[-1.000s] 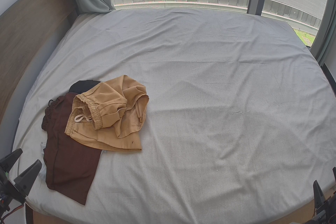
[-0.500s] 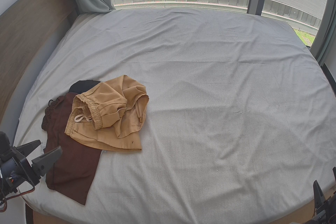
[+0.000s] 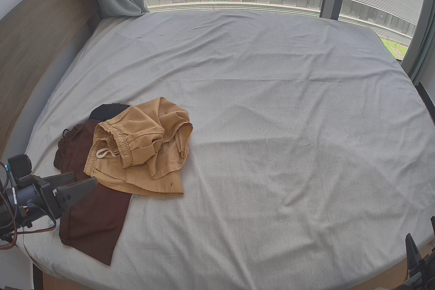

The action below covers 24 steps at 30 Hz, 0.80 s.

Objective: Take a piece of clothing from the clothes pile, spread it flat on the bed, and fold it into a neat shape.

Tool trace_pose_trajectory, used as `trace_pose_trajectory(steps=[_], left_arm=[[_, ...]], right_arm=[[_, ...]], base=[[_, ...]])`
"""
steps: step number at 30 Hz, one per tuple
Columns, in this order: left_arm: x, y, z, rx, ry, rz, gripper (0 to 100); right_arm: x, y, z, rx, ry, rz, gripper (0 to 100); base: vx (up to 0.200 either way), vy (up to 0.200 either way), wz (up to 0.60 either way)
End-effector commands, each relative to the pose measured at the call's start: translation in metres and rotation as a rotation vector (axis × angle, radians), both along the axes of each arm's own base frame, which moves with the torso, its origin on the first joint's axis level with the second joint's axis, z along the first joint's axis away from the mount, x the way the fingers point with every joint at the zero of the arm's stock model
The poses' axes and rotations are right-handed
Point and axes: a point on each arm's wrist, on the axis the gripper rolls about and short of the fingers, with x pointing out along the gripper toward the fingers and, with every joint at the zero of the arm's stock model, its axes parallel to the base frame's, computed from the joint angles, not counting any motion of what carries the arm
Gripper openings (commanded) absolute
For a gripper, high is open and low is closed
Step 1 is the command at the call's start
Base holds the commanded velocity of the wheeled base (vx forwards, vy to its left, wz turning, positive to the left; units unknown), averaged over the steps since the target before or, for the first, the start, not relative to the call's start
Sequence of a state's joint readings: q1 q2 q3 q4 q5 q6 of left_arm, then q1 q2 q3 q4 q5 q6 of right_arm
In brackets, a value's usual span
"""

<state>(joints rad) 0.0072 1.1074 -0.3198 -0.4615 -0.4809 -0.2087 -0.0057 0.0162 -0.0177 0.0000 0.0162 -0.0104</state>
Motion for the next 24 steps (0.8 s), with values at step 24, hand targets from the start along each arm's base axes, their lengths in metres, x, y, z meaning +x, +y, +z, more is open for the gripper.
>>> trace_pose_trajectory(steps=[24], left_arm=[[0.115, 0.006, -0.06, -0.022, 0.019, 0.012, 100]], right_arm=[[0.001, 0.0, -0.005, -0.002, 0.009, 0.0, 100]], base=[[0.0, 0.0, 0.0]])
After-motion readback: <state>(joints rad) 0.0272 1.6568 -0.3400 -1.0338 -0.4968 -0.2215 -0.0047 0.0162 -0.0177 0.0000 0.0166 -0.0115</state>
